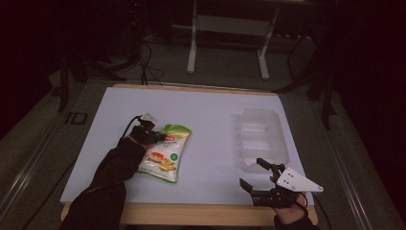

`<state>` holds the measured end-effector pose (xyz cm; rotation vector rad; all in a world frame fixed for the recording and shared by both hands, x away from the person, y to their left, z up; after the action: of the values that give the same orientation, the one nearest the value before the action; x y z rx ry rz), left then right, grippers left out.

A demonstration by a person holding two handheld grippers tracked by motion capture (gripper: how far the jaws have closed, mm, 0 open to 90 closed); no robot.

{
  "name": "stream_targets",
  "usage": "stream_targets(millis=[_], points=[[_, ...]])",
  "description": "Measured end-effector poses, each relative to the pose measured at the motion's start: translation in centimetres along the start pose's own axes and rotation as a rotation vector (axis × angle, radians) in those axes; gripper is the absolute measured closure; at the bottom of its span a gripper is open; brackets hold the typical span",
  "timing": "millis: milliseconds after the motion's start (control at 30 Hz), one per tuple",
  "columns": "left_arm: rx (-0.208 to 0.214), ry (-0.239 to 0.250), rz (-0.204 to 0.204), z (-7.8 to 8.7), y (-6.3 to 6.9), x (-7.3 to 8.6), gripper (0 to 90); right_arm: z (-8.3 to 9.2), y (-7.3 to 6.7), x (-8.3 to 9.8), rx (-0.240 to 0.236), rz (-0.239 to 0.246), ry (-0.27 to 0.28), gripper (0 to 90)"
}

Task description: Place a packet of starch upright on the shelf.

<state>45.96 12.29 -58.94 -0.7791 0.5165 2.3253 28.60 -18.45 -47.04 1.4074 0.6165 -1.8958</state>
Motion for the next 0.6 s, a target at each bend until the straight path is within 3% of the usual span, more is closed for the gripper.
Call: stream_targets(millis=[200,600], points=[[0.016,0.102,-0.012,2.7,1.3,-1.7,82.2,0.2,0.3,-0.2,0.017,0.000,0.016,12.9],[0.030,0.179,-0.063,6.5,3.9,-2.7,83.1,0.5,0.5,-0.5,0.033,0.001,0.029,11.0]])
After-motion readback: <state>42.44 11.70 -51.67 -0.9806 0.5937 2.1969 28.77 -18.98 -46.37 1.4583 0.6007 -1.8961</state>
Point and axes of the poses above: each handheld gripper's, and its own axes: z roughly backward along the jaws, x roughly out of its underside, y roughly to its right, the point moved 10 cm from there along -z, roughly forward along the jaws, and after that the axes turned 3 degrees about -y, right-handed, at the moved point
